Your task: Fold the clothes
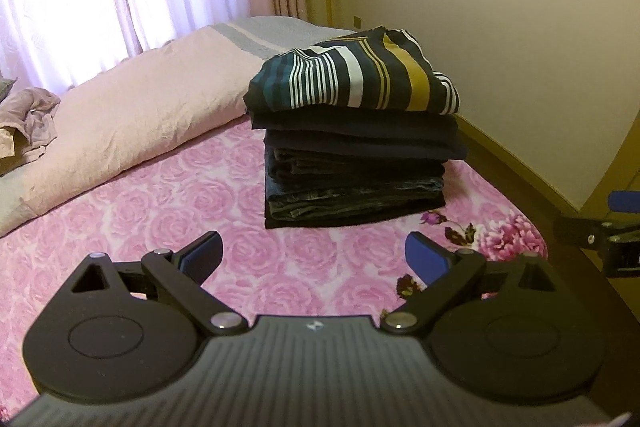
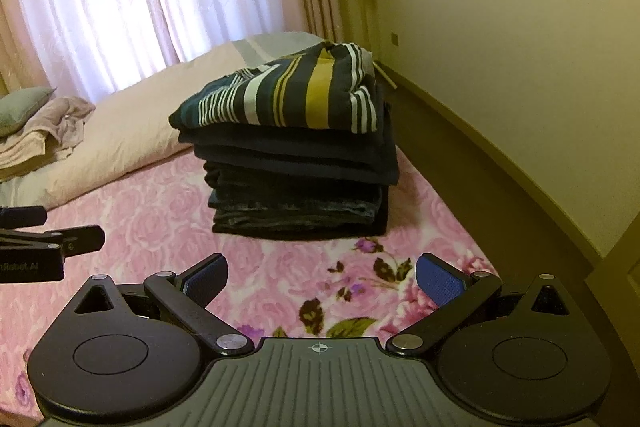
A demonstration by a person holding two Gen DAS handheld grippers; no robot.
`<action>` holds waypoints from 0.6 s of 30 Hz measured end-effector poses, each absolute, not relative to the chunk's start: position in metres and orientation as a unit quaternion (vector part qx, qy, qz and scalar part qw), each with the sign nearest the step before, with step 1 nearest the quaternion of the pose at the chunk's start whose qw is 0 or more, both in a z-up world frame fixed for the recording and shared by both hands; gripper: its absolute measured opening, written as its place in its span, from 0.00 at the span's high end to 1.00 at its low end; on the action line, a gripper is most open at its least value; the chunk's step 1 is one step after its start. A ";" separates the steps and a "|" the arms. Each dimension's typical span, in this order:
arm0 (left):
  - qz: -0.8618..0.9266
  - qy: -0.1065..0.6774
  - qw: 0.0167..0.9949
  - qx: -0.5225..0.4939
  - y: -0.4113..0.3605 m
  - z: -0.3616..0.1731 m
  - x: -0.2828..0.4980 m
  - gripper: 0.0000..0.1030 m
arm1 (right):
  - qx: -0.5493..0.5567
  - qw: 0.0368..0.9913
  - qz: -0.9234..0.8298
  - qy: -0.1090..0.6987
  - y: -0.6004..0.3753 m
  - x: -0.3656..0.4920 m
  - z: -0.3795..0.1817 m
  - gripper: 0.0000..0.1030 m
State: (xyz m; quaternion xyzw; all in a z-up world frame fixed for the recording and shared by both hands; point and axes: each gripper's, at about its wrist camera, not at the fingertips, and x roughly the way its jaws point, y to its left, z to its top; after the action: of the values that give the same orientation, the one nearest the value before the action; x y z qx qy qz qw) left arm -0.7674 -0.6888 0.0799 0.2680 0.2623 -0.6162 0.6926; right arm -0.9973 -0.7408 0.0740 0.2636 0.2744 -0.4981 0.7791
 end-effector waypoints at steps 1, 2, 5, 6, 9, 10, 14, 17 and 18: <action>-0.617 0.263 0.693 0.264 -0.689 0.079 -0.768 0.07 | 0.263 0.779 -0.499 0.275 -0.740 -0.997 0.074 0.00; -0.617 0.264 0.694 0.261 -0.689 0.079 -0.769 0.07 | 0.262 0.778 -0.499 0.276 -0.739 -0.998 0.074 0.00; -0.616 0.265 0.695 0.261 -0.691 0.079 -0.769 0.07 | 0.260 0.778 -0.500 0.277 -0.739 -0.997 0.073 0.00; -0.615 0.266 0.695 0.261 -0.692 0.078 -0.769 0.07 | 0.260 0.778 -0.501 0.278 -0.739 -0.997 0.073 0.00; -0.614 0.267 0.695 0.261 -0.693 0.078 -0.769 0.07 | 0.257 0.778 -0.500 0.280 -0.741 -0.995 0.073 0.00; -0.614 0.267 0.695 0.262 -0.693 0.078 -0.769 0.06 | 0.256 0.778 -0.500 0.282 -0.741 -0.995 0.073 0.00; -0.615 0.268 0.693 0.264 -0.692 0.076 -0.769 0.06 | 0.252 0.776 -0.500 0.292 -0.742 -0.991 0.071 0.00; -0.613 0.270 0.693 0.267 -0.691 0.074 -0.768 0.06 | 0.249 0.775 -0.499 0.296 -0.742 -0.988 0.071 0.00; -0.613 0.270 0.692 0.269 -0.691 0.073 -0.768 0.06 | 0.250 0.775 -0.499 0.296 -0.742 -0.988 0.070 0.00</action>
State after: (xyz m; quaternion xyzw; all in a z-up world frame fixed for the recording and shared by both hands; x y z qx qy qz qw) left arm -0.7677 -0.6912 0.0732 0.2688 0.2703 -0.6126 0.6924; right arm -0.9878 -0.7423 0.0703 0.2499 0.2960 -0.4987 0.7754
